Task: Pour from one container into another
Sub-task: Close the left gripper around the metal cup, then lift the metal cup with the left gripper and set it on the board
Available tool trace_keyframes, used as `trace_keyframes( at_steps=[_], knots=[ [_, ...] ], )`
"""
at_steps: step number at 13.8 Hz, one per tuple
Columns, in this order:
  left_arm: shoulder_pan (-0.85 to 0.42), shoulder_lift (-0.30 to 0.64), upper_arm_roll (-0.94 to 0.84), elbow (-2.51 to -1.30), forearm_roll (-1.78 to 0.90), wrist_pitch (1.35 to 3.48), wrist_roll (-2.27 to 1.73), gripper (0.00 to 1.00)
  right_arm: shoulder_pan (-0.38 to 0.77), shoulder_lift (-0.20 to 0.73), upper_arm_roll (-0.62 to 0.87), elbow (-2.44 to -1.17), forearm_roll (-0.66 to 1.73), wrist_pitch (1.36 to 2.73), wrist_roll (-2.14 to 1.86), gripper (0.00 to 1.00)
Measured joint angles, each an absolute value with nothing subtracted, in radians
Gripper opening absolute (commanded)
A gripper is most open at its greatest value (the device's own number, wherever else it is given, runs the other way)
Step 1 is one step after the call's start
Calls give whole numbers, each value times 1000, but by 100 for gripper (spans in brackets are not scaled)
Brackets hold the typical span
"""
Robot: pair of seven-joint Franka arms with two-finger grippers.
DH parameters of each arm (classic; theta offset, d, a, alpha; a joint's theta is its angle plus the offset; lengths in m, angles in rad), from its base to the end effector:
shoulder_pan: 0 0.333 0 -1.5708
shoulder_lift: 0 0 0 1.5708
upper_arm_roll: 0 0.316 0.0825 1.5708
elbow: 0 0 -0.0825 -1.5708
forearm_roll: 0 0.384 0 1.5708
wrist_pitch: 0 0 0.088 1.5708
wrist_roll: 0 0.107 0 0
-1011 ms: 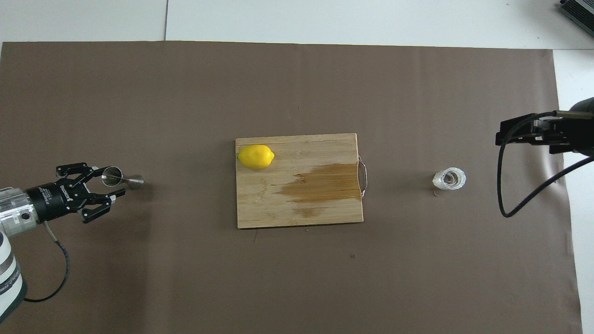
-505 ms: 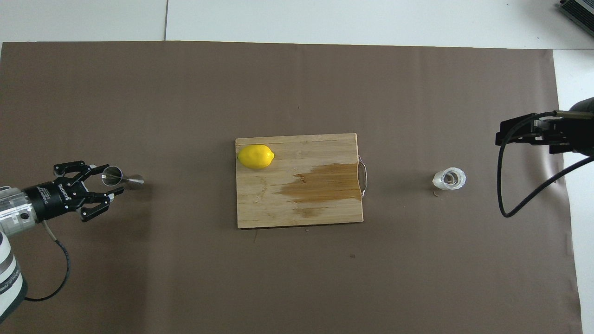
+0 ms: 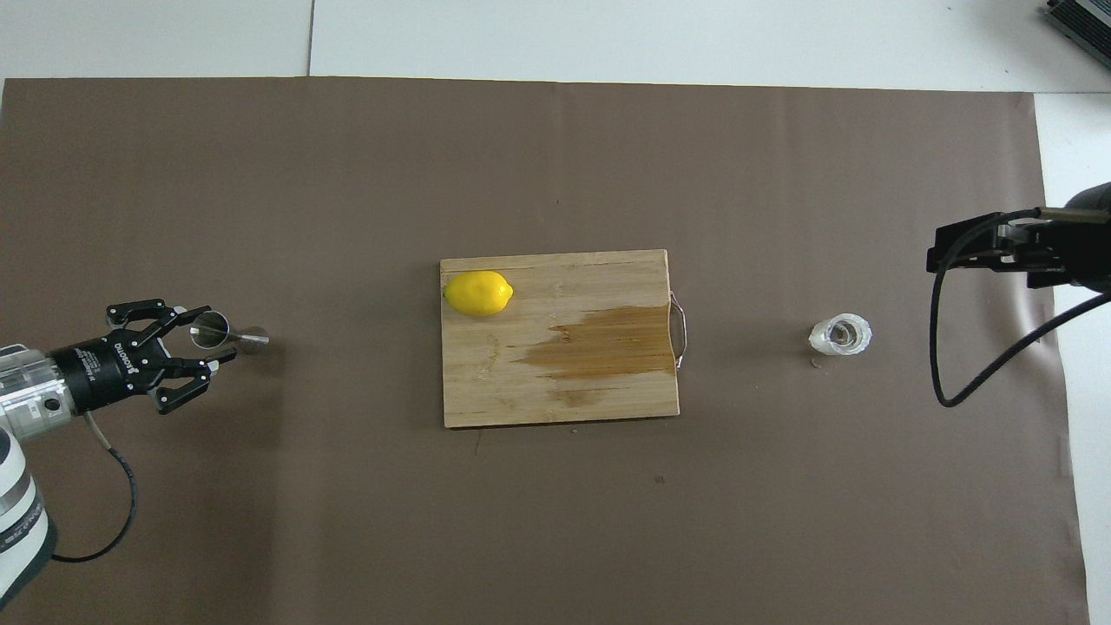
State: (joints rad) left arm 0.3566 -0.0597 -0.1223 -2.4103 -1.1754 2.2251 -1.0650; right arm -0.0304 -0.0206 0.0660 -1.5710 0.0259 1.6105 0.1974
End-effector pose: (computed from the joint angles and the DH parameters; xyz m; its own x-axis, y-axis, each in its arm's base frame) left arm 0.4756 0.0838 0.3381 -0.3517 0.5479 -0.7590 0.8552 0.5178 -0.0225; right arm 0.5520 0.0228 0.6394 0.9853 -0.1620 0.0540 -0.1603 -0.9864 -0.0358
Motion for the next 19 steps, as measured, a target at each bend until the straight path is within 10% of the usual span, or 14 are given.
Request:
trace_keyframes(
  at_steps=[5, 8, 19],
  knots=[
    [354, -60, -122, -2411, -1188, 2225, -1060, 58, -30, -21, 66, -1571, 26, 1611, 197, 100],
    [354, -60, -121, -2411, -1191, 2228, -1059, 0, -30, -21, 66, -1571, 26, 1611, 197, 100],
    [309, -64, -129, -2279, -1201, 2078, -1146, 0, -30, -21, 66, -1571, 26, 1611, 197, 100]
  ],
)
